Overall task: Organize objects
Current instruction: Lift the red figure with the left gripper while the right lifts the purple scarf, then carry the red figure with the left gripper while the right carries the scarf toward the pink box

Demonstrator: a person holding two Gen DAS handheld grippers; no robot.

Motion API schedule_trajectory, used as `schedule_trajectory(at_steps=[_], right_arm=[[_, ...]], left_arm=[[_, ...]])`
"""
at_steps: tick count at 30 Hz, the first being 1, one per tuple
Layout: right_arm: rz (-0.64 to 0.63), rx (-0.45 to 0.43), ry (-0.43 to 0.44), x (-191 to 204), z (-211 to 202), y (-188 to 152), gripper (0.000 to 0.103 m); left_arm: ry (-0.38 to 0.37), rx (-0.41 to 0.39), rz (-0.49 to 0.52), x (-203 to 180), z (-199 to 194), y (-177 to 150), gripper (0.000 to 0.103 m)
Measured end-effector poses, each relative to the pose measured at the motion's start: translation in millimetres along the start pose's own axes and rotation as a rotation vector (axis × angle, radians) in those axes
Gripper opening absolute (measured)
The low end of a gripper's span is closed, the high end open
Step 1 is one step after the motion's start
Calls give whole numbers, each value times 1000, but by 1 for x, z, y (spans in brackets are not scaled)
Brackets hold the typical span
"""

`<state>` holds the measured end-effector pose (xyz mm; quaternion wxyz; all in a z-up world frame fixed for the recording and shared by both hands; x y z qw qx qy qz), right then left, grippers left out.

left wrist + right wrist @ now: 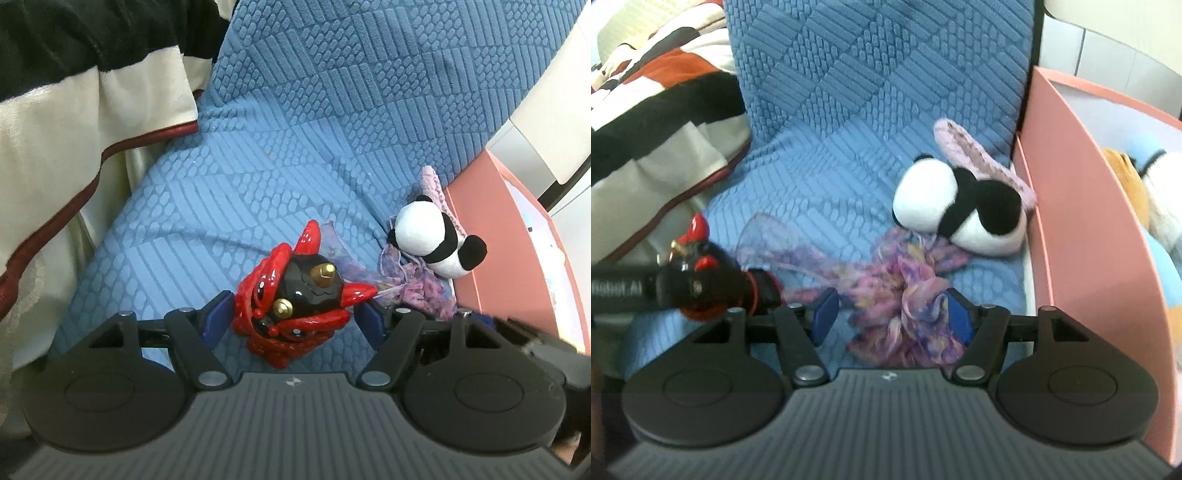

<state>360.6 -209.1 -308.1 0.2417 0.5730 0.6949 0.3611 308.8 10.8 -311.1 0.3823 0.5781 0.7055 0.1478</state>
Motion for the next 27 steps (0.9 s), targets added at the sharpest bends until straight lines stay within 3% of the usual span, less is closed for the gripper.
schedule_trajectory(at_steps=[7,10,13,23,27], right_arm=[[0,22,-29,-6,27,4,59],[56,56,-4,-6,31,-2,34],[78,62,18,0,29,-4,16],[124,11,151,13,-6,8,12],[123,2,148,10,-13,7,12]], left_arm=[[-2,-1,37,-5,1,1,76],[-3,19,19,-2,4,1,76],[-5,28,11,0,7,1,76],[-24,27,9,-2,6,1,74],[-13,26,19,-2,9,1,70]])
Point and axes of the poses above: each gripper's, at about its wrist camera, not at the fingertips, and z roughly the way its jaws point, x to its left, y to its top, the point moved 7 cm from there along z, roughly the way its jaws point, and after that the axes turned 13 degrees about -x, right-handed, at the moved point
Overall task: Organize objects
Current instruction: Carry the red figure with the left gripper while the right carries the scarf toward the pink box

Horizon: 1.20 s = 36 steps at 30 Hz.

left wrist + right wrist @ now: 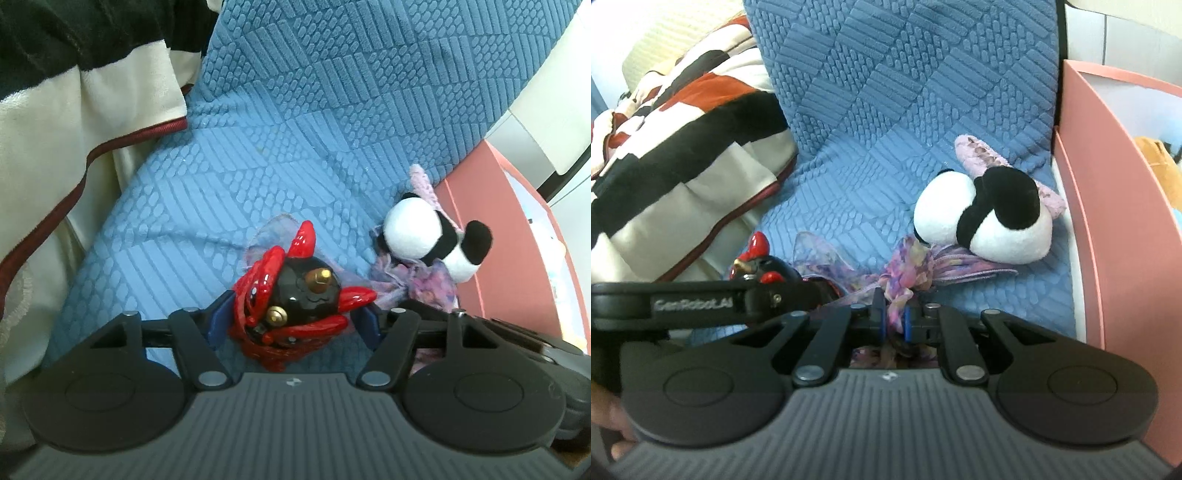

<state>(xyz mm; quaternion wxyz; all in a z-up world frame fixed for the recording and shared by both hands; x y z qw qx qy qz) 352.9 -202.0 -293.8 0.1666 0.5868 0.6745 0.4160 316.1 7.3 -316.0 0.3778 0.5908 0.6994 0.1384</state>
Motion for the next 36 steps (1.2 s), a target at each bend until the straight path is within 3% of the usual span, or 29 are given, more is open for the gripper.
schedule_trajectory(at_steps=[2,16,36], right_arm=[[6,5,-5,-3,-2,-2,12],[-25,33,-52,-11,-6,-12,12],[73,8,-34,-9,-80,8,12]], left_arm=[[13,-7,14,0,1,1,64],[18,-38,21,-2,-3,-1,63],[0,-62,-24,-31,-84,9,63]])
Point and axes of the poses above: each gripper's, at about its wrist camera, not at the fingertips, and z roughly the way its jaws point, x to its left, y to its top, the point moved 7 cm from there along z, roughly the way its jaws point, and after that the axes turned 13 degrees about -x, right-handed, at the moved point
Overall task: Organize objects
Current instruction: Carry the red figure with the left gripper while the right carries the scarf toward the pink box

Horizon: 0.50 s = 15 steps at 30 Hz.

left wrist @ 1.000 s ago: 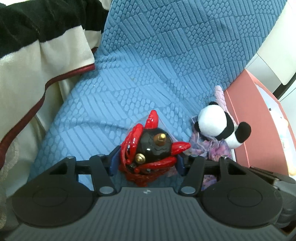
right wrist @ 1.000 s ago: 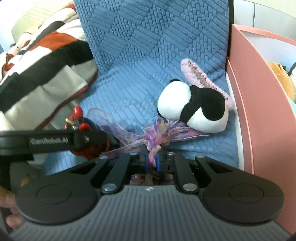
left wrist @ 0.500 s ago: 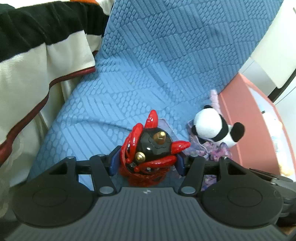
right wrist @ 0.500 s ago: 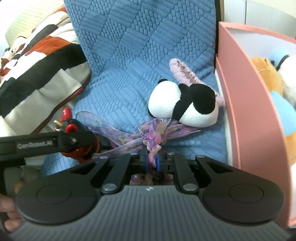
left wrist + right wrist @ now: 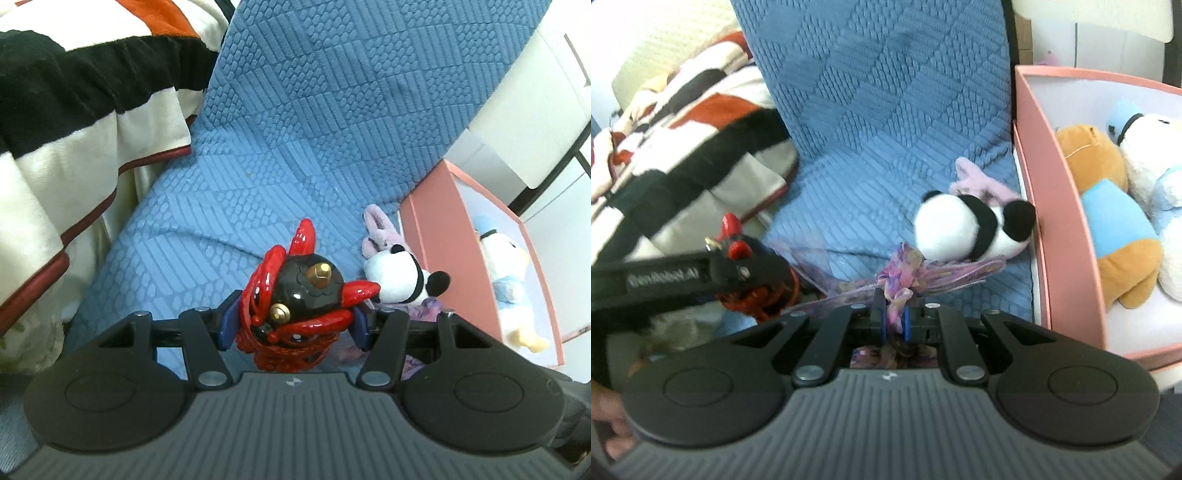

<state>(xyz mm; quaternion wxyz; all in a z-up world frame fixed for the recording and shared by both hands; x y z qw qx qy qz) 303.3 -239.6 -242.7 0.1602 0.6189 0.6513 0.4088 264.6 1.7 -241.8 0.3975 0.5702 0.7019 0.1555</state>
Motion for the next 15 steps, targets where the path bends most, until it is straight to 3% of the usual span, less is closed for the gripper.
schedule_trajectory(at_steps=[15], right_arm=[[14,-23,17,-1,-54,22,12]], left_arm=[[8,15,-37,-34,-41,11,63]])
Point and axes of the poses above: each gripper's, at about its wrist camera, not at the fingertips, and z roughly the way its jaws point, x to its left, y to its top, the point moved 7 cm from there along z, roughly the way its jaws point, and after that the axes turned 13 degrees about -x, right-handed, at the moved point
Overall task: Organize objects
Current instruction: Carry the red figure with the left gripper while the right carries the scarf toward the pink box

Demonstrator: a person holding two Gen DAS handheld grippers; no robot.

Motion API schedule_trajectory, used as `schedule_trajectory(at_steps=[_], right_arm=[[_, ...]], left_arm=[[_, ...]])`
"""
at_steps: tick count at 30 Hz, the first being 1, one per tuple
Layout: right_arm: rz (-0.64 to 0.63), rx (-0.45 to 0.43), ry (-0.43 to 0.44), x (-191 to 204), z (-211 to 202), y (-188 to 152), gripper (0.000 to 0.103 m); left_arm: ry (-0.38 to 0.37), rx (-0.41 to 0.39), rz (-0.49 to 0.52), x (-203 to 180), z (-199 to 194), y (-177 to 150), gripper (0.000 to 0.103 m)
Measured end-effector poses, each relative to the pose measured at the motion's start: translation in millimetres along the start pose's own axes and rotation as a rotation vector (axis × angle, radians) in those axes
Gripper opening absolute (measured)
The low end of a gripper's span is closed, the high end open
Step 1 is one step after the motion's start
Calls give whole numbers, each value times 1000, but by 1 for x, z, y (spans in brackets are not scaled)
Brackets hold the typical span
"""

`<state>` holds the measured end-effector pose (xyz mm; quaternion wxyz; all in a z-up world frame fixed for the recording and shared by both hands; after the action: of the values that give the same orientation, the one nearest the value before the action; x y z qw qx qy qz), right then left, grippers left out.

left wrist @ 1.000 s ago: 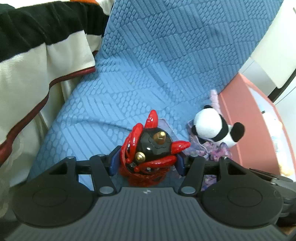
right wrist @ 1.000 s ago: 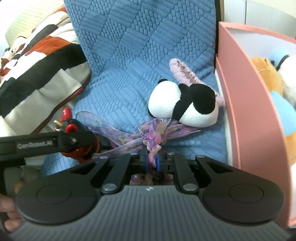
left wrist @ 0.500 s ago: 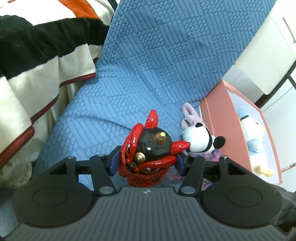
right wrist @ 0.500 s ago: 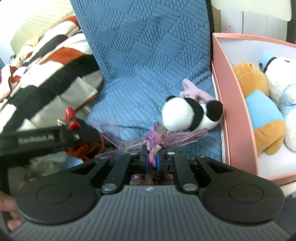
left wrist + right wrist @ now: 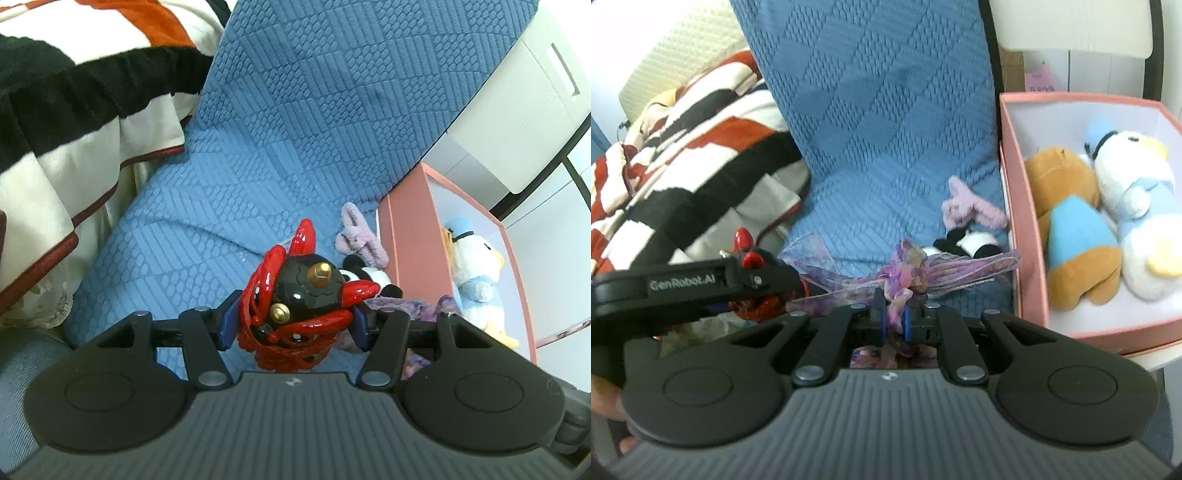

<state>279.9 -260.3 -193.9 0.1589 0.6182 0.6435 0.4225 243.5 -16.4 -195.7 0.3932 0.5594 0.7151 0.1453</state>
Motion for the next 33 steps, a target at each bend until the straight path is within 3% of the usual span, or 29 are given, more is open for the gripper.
schedule_trajectory(at_steps=[9,20,33], right_arm=[[-31,-58,-1,-10,-34,46,12],[-19,-129,-22,-42,-67,97,13],[23,-182,-104,-115,-102,120,13]], left_arm=[[-62,1,-21,-45,-14,29,63],[-143,-36,57,-126,-27,58,63],[-211,-54,122,-214,-18,54,63]])
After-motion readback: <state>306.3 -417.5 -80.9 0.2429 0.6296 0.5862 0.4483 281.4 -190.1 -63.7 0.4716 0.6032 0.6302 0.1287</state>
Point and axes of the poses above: each gripper's, at about its wrist camera, not at the fingertips, and z roughly the way its jaws point, x to its left, y to its top, the point moved 7 cm from there along z, roughly the way its jaws point, and after that the axes turned 13 degrees about -x, right-handed, at the moved point
